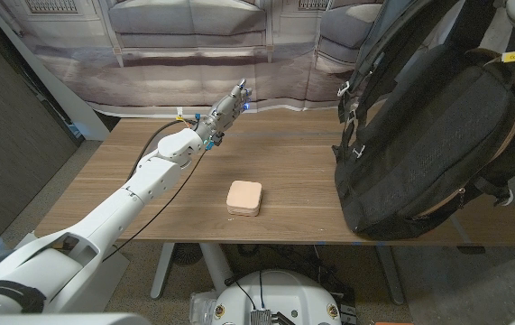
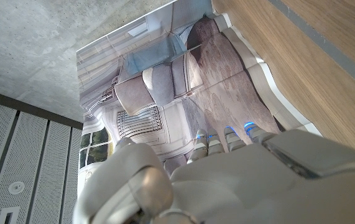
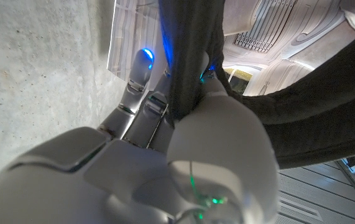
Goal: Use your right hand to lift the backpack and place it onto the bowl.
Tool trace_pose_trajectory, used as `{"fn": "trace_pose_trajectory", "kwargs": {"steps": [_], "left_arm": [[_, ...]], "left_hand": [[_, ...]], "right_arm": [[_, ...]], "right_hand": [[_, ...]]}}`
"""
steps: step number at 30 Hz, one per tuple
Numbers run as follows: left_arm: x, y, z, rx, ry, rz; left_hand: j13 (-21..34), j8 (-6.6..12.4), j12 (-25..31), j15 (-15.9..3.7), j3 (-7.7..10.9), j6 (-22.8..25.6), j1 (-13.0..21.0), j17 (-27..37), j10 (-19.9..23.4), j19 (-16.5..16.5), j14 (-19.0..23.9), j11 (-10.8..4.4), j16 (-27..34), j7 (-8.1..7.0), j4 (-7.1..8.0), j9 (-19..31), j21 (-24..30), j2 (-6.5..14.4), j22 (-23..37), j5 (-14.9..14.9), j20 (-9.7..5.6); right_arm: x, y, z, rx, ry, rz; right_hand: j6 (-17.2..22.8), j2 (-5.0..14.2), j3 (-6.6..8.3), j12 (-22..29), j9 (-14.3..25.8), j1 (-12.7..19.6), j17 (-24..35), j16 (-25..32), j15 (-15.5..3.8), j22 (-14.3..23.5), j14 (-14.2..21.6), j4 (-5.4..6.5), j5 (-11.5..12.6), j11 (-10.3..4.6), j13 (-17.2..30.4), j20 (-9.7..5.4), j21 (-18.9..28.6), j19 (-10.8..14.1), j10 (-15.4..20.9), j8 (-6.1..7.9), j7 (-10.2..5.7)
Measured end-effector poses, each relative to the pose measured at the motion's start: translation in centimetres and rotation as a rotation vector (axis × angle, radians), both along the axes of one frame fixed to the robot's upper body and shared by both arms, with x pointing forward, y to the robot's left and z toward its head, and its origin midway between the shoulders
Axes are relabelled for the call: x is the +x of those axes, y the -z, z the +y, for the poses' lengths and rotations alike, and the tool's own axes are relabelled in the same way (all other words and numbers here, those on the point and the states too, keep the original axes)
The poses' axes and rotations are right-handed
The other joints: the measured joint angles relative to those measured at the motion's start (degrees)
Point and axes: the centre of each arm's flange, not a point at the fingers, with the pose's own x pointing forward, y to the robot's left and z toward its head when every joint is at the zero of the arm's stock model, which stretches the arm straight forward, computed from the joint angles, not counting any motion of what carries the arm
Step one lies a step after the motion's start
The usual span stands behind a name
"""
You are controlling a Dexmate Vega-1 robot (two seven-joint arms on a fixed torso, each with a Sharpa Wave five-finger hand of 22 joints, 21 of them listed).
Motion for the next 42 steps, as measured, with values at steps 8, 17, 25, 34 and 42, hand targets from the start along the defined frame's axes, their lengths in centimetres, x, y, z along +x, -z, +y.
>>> {"fn": "trace_pose_trajectory", "kwargs": {"steps": [8,17,25,34,42], "left_arm": [[-0.1,0.1,-0.1,0.0,-0.002,0.002],[-0.3,0.2,-0.2,0.002,-0.003,0.003],[-0.6,0.5,-0.2,0.003,-0.009,0.004],[-1.1,0.6,-0.2,0.003,-0.022,0.005],[-1.4,0.6,-0.2,0.006,-0.026,0.002]], "left_hand": [[0.0,0.0,0.0,0.0,-0.3,0.0,0.0,0.0,0.0,0.0,0.0,0.0,0.0,0.0,0.11,0.0,0.0,0.0,0.0,0.0,0.0],[0.0,0.0,0.0,0.0,-0.41,0.0,0.3,0.0,0.0,-0.2,0.0,0.0,0.0,0.0,0.07,0.0,0.0,0.3,0.0,0.0,0.22],[0.0,0.0,0.0,0.0,-0.4,0.0,0.3,0.0,0.0,-0.2,0.0,0.0,0.0,0.0,0.07,0.0,0.0,0.3,0.0,0.0,0.22],[0.0,0.0,0.0,0.0,-0.4,0.0,0.3,0.0,0.0,-0.2,0.0,0.0,0.0,0.0,0.07,0.0,0.0,0.3,0.0,0.0,0.22],[0.0,0.0,0.0,0.0,-0.87,0.0,0.3,0.0,0.0,-0.2,0.0,0.0,0.0,0.0,0.06,0.0,0.0,0.3,0.0,0.0,0.21]], "right_arm": [[1.1,0.9,-1.0,0.025,-0.017,0.021],[2.5,1.7,-1.8,0.05,-0.045,0.037],[3.9,2.7,-2.7,0.078,-0.074,0.049],[5.7,4.3,-4.3,0.125,-0.097,0.078],[6.5,5.2,-5.1,0.162,-0.115,0.082]], "right_hand": [[0.0,0.0,-0.24,-0.3,-0.2,0.0,-0.2,-0.2,0.0,0.0,0.0,0.24,0.0,-0.3,-1.5,0.0,0.0,0.0,-0.3,-0.09,0.0],[0.2,0.13,-0.24,-0.3,-0.6,0.6,0.0,-0.2,0.0,-0.2,0.0,0.24,-0.2,-0.32,-2.2,-0.21,0.0,-0.2,-0.5,-0.34,0.21],[0.6,0.13,-0.24,-0.3,-0.7,0.6,0.3,-0.6,0.19,0.0,-0.2,0.24,-0.2,-0.32,-2.6,-0.01,0.0,-0.4,-1.1,-0.71,0.04],[0.6,0.14,-0.4,-0.3,-1.0,0.6,0.3,-0.8,0.1,0.0,-0.3,0.39,0.0,-0.02,-3.0,-0.21,0.0,-0.6,-1.4,-0.93,0.03],[0.6,0.17,-0.47,-0.3,-1.1,0.6,0.2,-0.9,0.1,0.0,-0.3,0.47,0.0,-0.3,-3.2,-0.21,0.0,-0.6,-1.8,-1.15,0.01]]}}
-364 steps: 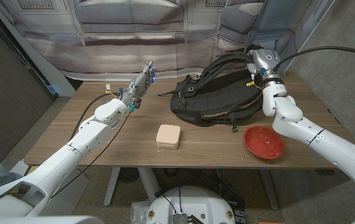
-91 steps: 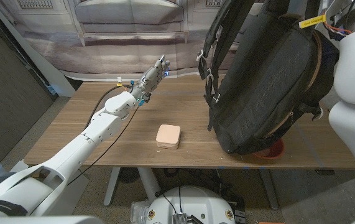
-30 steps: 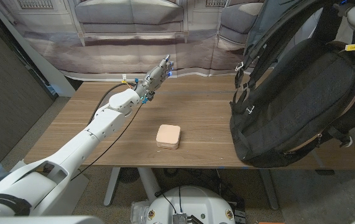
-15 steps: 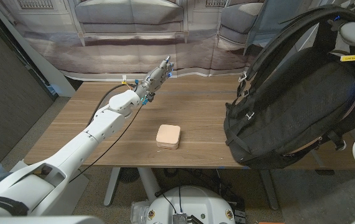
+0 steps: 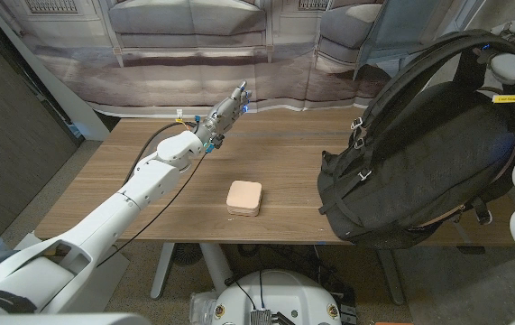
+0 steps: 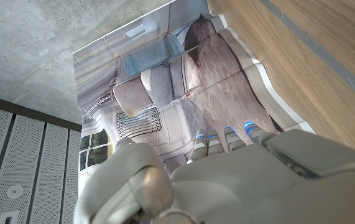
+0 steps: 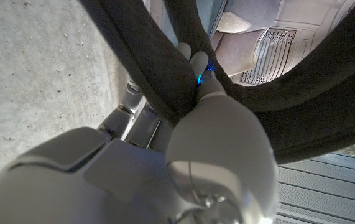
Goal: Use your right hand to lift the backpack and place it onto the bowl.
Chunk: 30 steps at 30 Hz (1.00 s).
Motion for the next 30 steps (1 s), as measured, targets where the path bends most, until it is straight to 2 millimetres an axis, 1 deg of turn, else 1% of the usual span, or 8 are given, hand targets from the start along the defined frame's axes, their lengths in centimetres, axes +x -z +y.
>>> {"fn": "trace_pose_trajectory", "kwargs": {"steps": [6,19,22,24,27,28,30], "left_arm": [[-0.1,0.0,0.0,0.001,-0.003,0.003],[-0.2,0.4,0.1,0.001,-0.012,0.01],[-0.2,0.4,0.1,0.0,-0.014,0.01],[-0.3,0.5,0.2,-0.001,-0.016,0.011],[-0.3,0.6,0.2,-0.002,-0.017,0.012],[-0.3,0.6,0.2,-0.002,-0.018,0.012],[-0.4,0.7,0.2,-0.003,-0.019,0.012]], "left_hand": [[0.0,0.0,0.0,0.0,0.0,0.0,0.0,0.0,0.0,0.0,0.0,0.0,0.0,0.0,0.0,0.0,0.0,0.0,0.0,0.0,0.0],[0.0,0.0,0.0,0.0,0.0,0.0,0.2,0.0,0.0,0.0,0.0,0.0,0.0,0.0,0.0,0.0,0.0,0.2,0.0,0.0,0.0],[0.0,0.0,0.0,0.0,0.01,0.0,0.2,0.0,0.0,0.0,0.0,0.0,0.0,0.0,0.0,0.0,0.0,0.2,0.0,0.0,0.0],[0.0,0.0,0.0,0.0,-0.22,0.0,0.2,0.0,0.0,0.0,0.0,0.0,0.0,0.0,-0.23,0.0,0.0,0.2,0.0,0.0,0.0],[0.0,0.0,0.0,0.0,-0.39,0.0,0.2,0.0,0.0,0.0,0.0,0.0,0.0,0.0,-0.06,0.0,0.0,0.2,0.0,0.0,0.0],[0.0,0.0,0.0,0.0,-0.39,0.0,0.2,0.0,0.0,0.0,0.0,0.0,0.0,0.0,-0.06,0.0,0.0,0.2,0.0,0.0,0.0],[0.0,0.0,0.0,0.0,-0.39,0.0,0.2,0.0,0.0,0.0,0.0,0.0,0.0,0.0,-0.06,0.0,0.0,0.2,0.0,0.0,0.0]], "right_arm": [[1.1,1.0,-0.7,0.022,-0.006,0.028],[3.6,2.8,-1.5,0.061,-0.029,0.071],[4.0,3.1,-1.7,0.069,-0.033,0.077],[4.4,3.5,-1.8,0.078,-0.039,0.084],[5.0,3.9,-2.0,0.086,-0.043,0.093],[5.1,3.9,-2.0,0.089,-0.044,0.095],[5.4,4.1,-2.2,0.096,-0.046,0.1]], "right_hand": [[0.0,0.16,0.0,0.0,0.0,-0.2,-0.1,-0.1,0.0,0.0,0.0,0.0,0.0,0.09,-0.2,0.0,0.0,0.0,-0.1,-0.15,-0.01],[0.1,0.23,0.0,0.1,-0.1,-0.2,-0.6,-0.2,0.0,-0.2,0.0,0.0,0.0,0.1,-0.5,0.0,0.0,0.0,-0.1,-0.45,-0.1],[0.1,0.23,-0.17,0.1,-0.2,-0.2,-0.5,-0.2,0.01,-0.2,0.0,0.16,0.0,0.1,-0.5,0.0,0.0,0.0,-0.1,-0.45,-0.11],[0.1,0.23,-0.17,0.1,-0.2,-0.2,-0.5,-0.2,0.0,-0.2,0.0,0.17,0.0,0.1,-0.5,0.0,0.0,0.0,-0.1,-0.49,-0.1],[-0.1,0.23,-0.16,0.1,-0.2,-0.2,-0.5,-0.2,0.0,-0.1,0.0,0.17,0.0,0.15,-0.7,0.0,0.0,0.0,-0.6,-0.57,-0.32],[-0.1,0.81,-0.15,0.1,-0.2,0.4,-0.7,-0.3,0.0,-0.1,0.0,0.18,0.0,0.09,-0.8,0.0,0.0,0.0,-0.7,-0.57,-0.32],[-0.1,0.83,-0.22,0.1,-0.2,0.4,-1.3,-0.6,0.0,-0.1,0.0,0.27,-0.2,0.09,-0.8,0.0,0.0,0.0,-0.7,-0.58,-0.32]]}}
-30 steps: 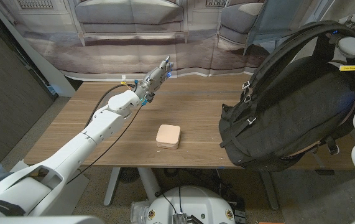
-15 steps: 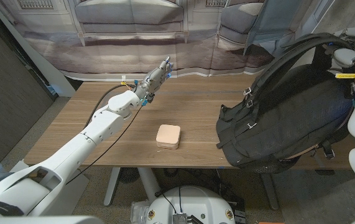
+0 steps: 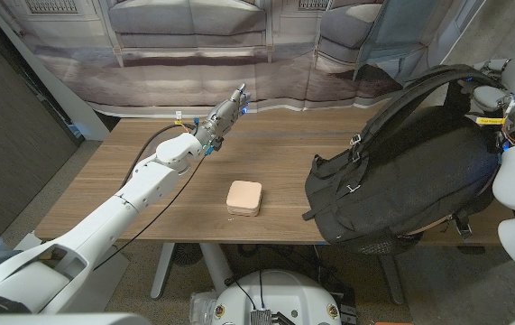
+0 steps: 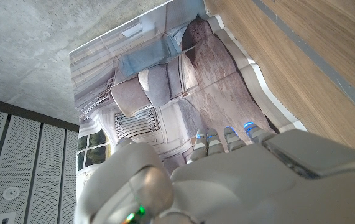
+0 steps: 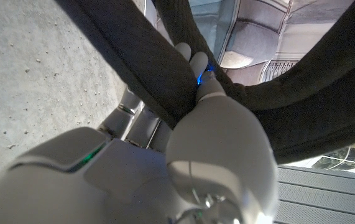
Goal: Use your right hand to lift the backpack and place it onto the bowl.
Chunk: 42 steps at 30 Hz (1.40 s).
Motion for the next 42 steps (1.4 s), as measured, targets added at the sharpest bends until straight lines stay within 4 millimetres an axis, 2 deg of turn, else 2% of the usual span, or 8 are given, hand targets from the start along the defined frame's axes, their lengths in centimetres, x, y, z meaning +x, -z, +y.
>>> {"fn": "trace_pose_trajectory", "kwargs": {"steps": [5,10,18,42], "left_arm": [[-0.1,0.0,0.0,-0.001,-0.003,-0.001],[-0.2,0.0,0.0,-0.001,-0.006,0.0],[-0.3,0.0,-0.1,0.002,-0.011,0.002],[-0.3,0.0,-0.3,0.023,-0.028,0.019]], "left_hand": [[0.0,0.0,0.0,0.0,0.0,0.0,0.0,0.0,0.0,0.0,0.0,0.0,0.0,0.0,0.0,0.0,0.0,0.0,0.0,0.0,0.0],[0.0,0.0,0.0,0.0,0.0,0.0,0.0,0.0,0.0,0.0,0.0,0.0,0.0,0.0,0.0,0.0,0.0,0.0,0.0,0.0,0.0],[0.0,0.0,0.0,0.0,0.0,0.0,0.2,0.0,0.0,0.0,0.0,0.0,0.0,0.0,0.0,0.0,0.0,0.2,0.0,0.0,0.0],[0.0,0.0,0.0,0.0,-0.48,0.0,0.2,0.0,0.0,0.0,0.0,0.0,0.0,0.0,-0.01,0.0,0.0,0.2,0.0,0.0,0.0]], "right_arm": [[0.8,0.5,-0.4,0.016,-0.005,0.015],[1.7,1.0,-0.9,0.036,-0.007,0.034],[3.0,1.9,-1.7,0.071,-0.004,0.052],[6.9,5.2,-4.6,0.195,0.024,0.106]], "right_hand": [[-0.3,0.0,0.23,0.0,0.0,0.0,-0.6,-0.3,0.0,0.0,0.0,0.23,-0.1,0.08,-0.2,0.0,0.0,0.0,-0.1,-0.02,-0.31],[-0.8,0.17,0.41,0.0,-0.9,-0.2,-1.5,-0.9,0.14,-0.3,-0.1,0.41,-0.1,-0.02,-0.5,0.21,0.0,-0.6,-0.8,-0.7,-0.83],[-0.8,0.51,0.86,-0.1,-1.4,-0.5,-2.1,-1.3,0.31,-0.5,-0.3,0.87,-0.5,-0.11,-1.0,0.2,0.0,-0.6,-1.5,-0.91,-0.82],[-0.8,0.53,2.4,-0.1,-1.9,-0.5,-2.3,-1.3,0.31,-0.5,-0.3,0.62,-0.8,-0.09,-1.5,0.2,0.0,-0.6,-1.5,-1.48,-0.82]]}}
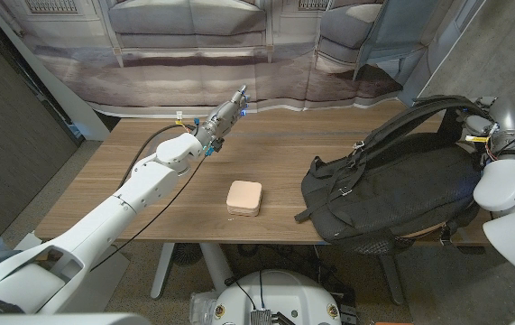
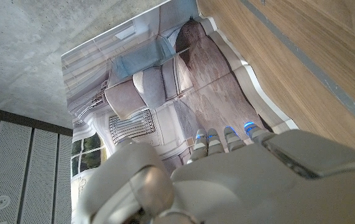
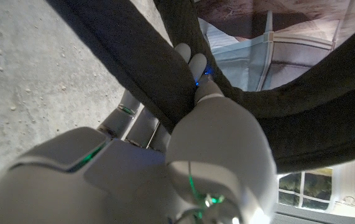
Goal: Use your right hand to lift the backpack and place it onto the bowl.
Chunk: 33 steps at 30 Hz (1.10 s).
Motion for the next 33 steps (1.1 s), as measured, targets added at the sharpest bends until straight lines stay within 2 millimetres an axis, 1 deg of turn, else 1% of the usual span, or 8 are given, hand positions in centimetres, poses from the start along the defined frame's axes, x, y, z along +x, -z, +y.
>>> {"fn": "trace_pose_trajectory", "kwargs": {"steps": [5,7,18,22,25,29,31,33], "left_arm": [[0.1,0.0,-0.1,0.006,-0.004,0.006],[0.1,0.0,-0.1,0.008,-0.005,0.008],[0.3,0.1,-0.3,0.017,-0.015,0.024],[0.3,0.2,-0.3,0.018,-0.017,0.028],[0.4,0.2,-0.3,0.018,-0.019,0.03],[0.4,0.2,-0.3,0.018,-0.019,0.03],[0.4,0.3,-0.3,0.018,-0.022,0.033],[0.4,0.3,-0.4,0.018,-0.022,0.034]], "left_hand": [[0.0,0.0,0.0,0.0,0.0,0.0,0.0,0.0,0.0,0.0,0.0,0.0,0.0,0.0,0.0,0.0,0.0,0.0,0.0,0.0,0.0],[0.0,0.0,0.0,0.0,0.0,0.0,0.0,0.0,0.0,0.0,0.0,0.0,0.0,0.0,0.0,0.0,0.0,0.0,0.0,0.0,0.0],[0.0,0.0,0.0,0.0,-0.24,0.0,0.2,0.0,0.0,0.0,0.0,0.0,0.0,0.0,-0.24,0.0,0.0,0.2,0.0,0.0,0.0],[0.0,0.0,0.0,0.0,-0.24,0.0,0.2,0.0,0.0,0.0,0.0,0.0,0.0,0.0,-0.24,0.0,0.0,0.2,0.0,0.0,0.0],[0.0,0.0,0.0,0.0,-0.47,0.0,0.2,0.0,0.0,0.0,0.0,0.0,0.0,0.0,-0.01,0.0,0.0,0.2,0.0,0.0,0.0],[0.0,0.0,0.0,0.0,-0.47,0.0,0.2,0.0,0.0,0.0,0.0,0.0,0.0,0.0,-0.01,0.0,0.0,0.2,0.0,0.0,0.0],[0.0,0.0,0.0,0.0,-0.47,0.0,0.2,0.0,0.0,0.0,0.0,0.0,0.0,0.0,-0.01,0.0,0.0,0.2,0.0,0.0,0.0],[0.0,0.0,0.0,0.0,-0.47,0.0,0.2,0.0,0.0,0.0,0.0,0.0,0.0,0.0,-0.01,0.0,0.0,0.2,0.0,0.0,0.0]], "right_arm": [[0.9,1.1,-0.7,0.039,0.009,0.012],[1.1,1.4,-0.8,0.046,0.01,0.014],[2.8,3.5,-1.9,0.101,0.023,0.039],[3.1,3.9,-2.1,0.115,0.025,0.045],[3.5,4.4,-2.5,0.13,0.032,0.055],[3.5,4.6,-2.6,0.152,0.033,0.056],[3.9,4.8,-2.9,0.15,0.039,0.068],[4.0,5.0,-3.1,0.158,0.042,0.074]], "right_hand": [[0.0,0.0,0.04,0.0,0.0,0.0,0.0,0.0,0.0,0.0,0.0,0.02,-0.2,0.09,0.1,0.0,0.0,0.0,-0.1,0.01,0.0],[-0.1,-0.01,0.47,0.0,0.0,0.0,0.0,0.0,0.0,0.0,0.0,-0.01,-0.2,0.19,0.1,0.0,0.0,0.0,-0.4,0.0,-0.07],[-0.2,-0.02,1.04,0.0,-0.1,0.0,0.0,0.0,0.0,0.0,0.0,-0.1,-0.2,0.19,-0.1,0.0,0.0,0.0,-0.6,-0.17,-0.2],[-0.2,-0.03,1.42,0.0,-0.3,0.0,0.0,0.0,0.0,0.0,0.0,-0.01,-0.4,0.2,-0.1,-0.3,0.0,-0.3,-0.6,-0.23,-0.2],[-0.2,-0.03,1.42,0.0,-0.5,0.0,0.0,0.0,0.0,0.0,0.0,-0.02,-0.4,0.2,-0.1,0.11,0.0,-0.7,-0.6,-0.39,-0.2],[-0.2,-0.03,1.51,0.0,-0.6,0.0,0.0,0.0,-0.03,0.0,0.0,-0.1,-0.4,0.19,-0.1,0.11,0.0,-0.7,-0.8,-0.41,-0.2],[-0.2,-0.03,1.77,0.0,-0.7,0.0,-0.3,-0.2,0.02,0.0,-0.5,-0.04,-0.6,0.09,-0.2,0.11,0.0,-0.7,-1.1,-0.44,-0.2],[-0.6,-0.03,1.98,0.1,-1.0,0.0,-0.9,-1.0,0.39,-0.1,-1.5,0.07,-0.6,0.12,-0.5,0.0,0.0,-1.4,-2.0,-0.83,-0.62]]}}
